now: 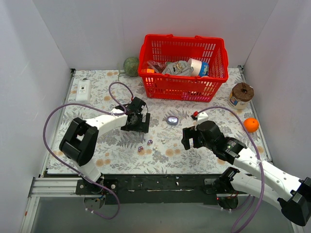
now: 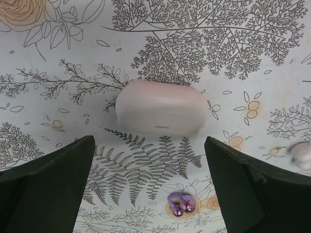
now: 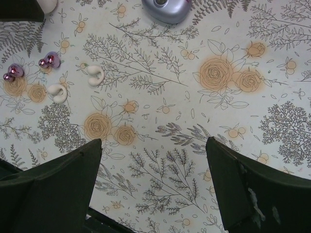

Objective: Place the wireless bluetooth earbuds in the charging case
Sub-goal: Pick up the charging case at the center of the board.

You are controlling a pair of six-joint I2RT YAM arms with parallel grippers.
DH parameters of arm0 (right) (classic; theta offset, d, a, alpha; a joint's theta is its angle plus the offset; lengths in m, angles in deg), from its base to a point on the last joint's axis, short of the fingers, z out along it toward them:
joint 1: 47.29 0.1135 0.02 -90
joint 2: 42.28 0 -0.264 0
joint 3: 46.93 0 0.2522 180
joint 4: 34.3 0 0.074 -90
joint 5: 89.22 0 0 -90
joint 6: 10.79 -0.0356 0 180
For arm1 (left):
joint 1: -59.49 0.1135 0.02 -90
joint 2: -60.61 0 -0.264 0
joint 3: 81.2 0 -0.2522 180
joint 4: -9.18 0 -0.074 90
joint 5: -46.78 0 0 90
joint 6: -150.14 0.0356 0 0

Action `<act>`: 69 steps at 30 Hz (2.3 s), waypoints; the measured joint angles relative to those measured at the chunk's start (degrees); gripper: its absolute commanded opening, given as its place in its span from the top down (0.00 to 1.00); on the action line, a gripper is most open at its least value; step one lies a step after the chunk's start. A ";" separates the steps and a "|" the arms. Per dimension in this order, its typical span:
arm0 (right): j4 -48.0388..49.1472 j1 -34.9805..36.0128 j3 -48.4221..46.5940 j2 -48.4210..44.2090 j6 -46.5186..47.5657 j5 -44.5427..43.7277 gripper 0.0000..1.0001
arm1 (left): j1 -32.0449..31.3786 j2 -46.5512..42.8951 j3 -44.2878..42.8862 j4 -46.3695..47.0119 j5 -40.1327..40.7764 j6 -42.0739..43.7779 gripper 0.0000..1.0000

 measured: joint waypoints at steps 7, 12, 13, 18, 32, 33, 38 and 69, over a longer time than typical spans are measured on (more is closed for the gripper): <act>0.02 0.00 0.00 0.35 0.04 0.02 0.05 | -1.11 0.94 -0.61 0.79 2.47 -0.66 0.02; 0.02 0.00 0.00 0.35 0.22 0.02 0.05 | -1.70 2.60 -1.16 1.73 4.28 -1.68 0.02; 0.02 0.00 0.00 0.35 0.24 0.00 0.05 | -1.86 2.97 -1.20 1.88 4.63 -1.77 0.02; 0.00 0.00 0.00 0.33 0.24 0.00 0.05 | -2.51 4.31 -1.22 2.54 6.12 -2.49 0.03; -0.13 0.00 0.00 -0.33 0.24 -0.02 0.05 | -3.93 4.35 -1.22 3.50 8.48 -1.40 0.07; -0.22 0.00 0.00 -0.39 0.24 -0.02 0.05 | -3.93 4.35 -1.20 3.69 8.50 -1.05 0.05; -0.44 0.00 0.00 -0.81 0.22 -0.02 0.05 | -3.93 4.35 -1.16 4.42 8.15 0.72 0.05; -0.90 0.00 0.00 -0.44 0.28 -0.42 0.05 | -2.32 4.63 0.02 8.59 4.20 3.45 0.39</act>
